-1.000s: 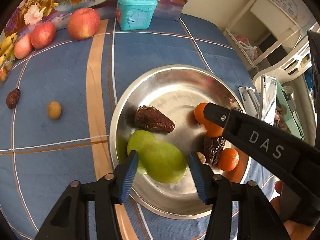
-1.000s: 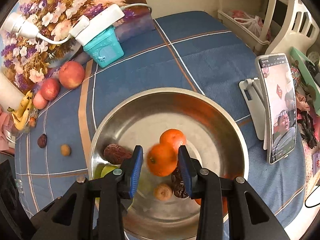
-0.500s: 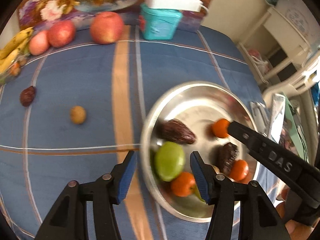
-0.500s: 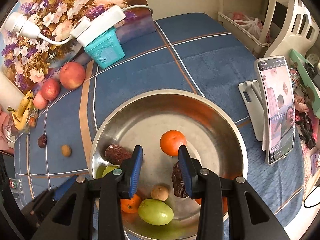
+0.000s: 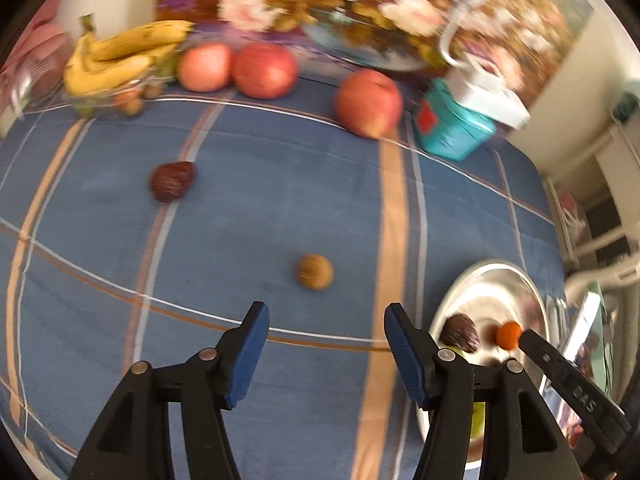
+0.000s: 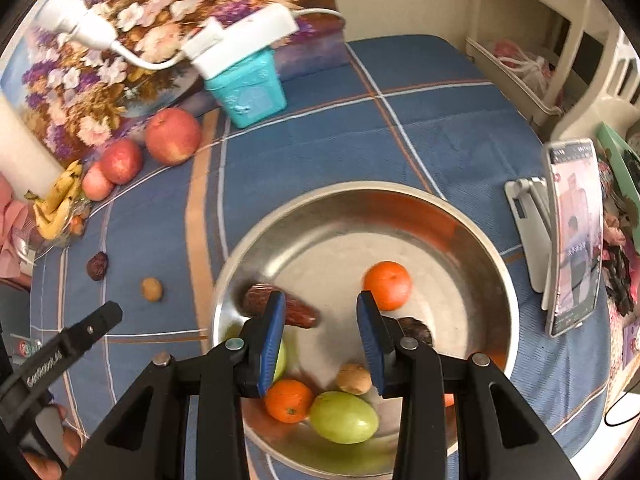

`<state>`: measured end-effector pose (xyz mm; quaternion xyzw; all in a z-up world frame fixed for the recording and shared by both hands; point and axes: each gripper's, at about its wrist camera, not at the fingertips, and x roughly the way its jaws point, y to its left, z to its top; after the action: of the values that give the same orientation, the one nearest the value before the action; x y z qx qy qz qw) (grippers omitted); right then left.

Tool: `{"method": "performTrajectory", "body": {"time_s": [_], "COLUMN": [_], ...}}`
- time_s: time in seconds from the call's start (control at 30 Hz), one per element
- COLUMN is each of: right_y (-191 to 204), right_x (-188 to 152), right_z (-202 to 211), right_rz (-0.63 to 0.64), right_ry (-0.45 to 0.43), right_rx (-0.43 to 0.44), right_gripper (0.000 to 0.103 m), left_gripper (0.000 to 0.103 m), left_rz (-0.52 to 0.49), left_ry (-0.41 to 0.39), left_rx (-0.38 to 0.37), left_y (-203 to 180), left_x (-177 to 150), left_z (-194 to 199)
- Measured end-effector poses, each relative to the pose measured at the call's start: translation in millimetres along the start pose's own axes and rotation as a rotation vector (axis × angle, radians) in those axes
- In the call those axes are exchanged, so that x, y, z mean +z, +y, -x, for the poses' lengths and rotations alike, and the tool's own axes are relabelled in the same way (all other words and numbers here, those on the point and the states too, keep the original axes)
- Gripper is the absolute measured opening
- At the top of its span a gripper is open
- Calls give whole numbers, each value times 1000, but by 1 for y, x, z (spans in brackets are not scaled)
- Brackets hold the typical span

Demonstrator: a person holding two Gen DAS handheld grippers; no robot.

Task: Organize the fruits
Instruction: 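Move both open tools back toward the kiwi and the dried date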

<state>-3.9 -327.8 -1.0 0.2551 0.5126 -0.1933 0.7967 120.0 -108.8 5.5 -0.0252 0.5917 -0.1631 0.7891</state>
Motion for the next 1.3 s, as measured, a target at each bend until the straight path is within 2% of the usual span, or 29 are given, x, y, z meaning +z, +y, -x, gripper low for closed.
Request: {"method": "performTrajectory", "body": {"time_s": [0.3, 0.43, 0.5, 0.6, 0.63, 0.7, 0.77, 1.3], "right_y": [14, 13, 15, 18, 19, 21, 21, 25], "right_x": [0, 1, 1, 0, 0, -1, -1, -2], "right_z": [2, 0, -2, -4, -5, -7, -7, -9], "right_rz": [37, 43, 53, 67, 75, 92, 93, 73], "right_ry": [-3, 4, 4, 4, 6, 0, -9, -18], "right_rx": [5, -2, -16, -32, -35, -47, -55, -14], "right_gripper": [38, 39, 62, 72, 74, 89, 91, 92], "left_gripper": [66, 73, 76, 79, 85, 95, 103, 103], "left_rz": [51, 46, 33, 11, 3, -13, -32, -73], "left_ry": [-20, -4, 11, 34, 38, 39, 33, 6], "left_rx": [17, 24, 36, 61, 72, 95, 112, 175], "left_y": [21, 18, 16, 12, 11, 10, 8, 7], "left_x": [5, 4, 3, 0, -1, -2, -3, -2], "left_z": [7, 4, 1, -5, -7, -9, -10, -10]}}
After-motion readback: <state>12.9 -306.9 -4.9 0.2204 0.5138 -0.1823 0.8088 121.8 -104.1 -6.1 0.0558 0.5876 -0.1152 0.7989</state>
